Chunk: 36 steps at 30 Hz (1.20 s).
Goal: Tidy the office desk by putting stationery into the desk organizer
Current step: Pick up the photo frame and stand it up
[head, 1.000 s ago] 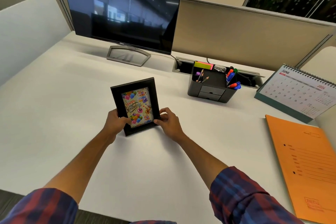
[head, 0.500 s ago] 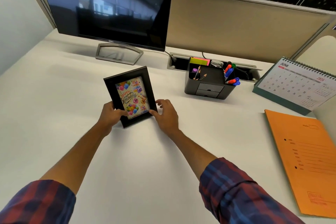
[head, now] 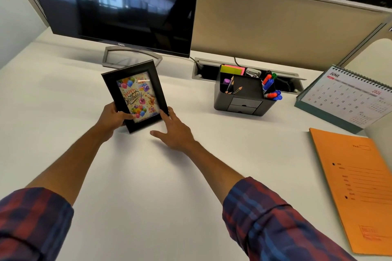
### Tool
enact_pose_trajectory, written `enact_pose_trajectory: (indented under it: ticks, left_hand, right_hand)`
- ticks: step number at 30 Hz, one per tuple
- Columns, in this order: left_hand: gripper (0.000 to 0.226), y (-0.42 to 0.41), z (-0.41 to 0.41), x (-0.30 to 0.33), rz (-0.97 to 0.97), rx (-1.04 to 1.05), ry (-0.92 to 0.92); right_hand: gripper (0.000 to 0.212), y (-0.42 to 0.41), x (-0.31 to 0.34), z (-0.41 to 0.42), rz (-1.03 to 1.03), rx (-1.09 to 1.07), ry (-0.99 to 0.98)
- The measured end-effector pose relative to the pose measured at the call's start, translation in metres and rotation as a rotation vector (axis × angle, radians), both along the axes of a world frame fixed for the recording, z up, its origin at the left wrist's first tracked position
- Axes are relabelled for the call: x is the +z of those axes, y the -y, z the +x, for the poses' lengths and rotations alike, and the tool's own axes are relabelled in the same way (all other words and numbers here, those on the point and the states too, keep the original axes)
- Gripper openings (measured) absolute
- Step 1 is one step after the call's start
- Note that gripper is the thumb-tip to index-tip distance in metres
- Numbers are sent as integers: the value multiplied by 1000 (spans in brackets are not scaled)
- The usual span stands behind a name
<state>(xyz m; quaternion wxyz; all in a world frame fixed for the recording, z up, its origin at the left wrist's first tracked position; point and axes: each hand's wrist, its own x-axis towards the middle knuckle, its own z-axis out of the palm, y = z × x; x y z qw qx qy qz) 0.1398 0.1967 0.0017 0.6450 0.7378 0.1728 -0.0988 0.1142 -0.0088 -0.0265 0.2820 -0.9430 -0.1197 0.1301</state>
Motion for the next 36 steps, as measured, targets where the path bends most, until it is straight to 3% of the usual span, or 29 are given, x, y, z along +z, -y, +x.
enact_pose_trajectory:
  ticks: [15,31,36]
  left_hand:
    - [53,-25,52,4,33,2,-8]
    - [57,-37,76,4,88,-8,-30]
    - [77,-43,53,-7,134,38,-33]
  right_hand:
    - [80,-16,-10,39,-274,186,-22]
    - [84,-10,-12,45,-235,185,-33]
    - [80,0,-9,36,-262,189,-36]
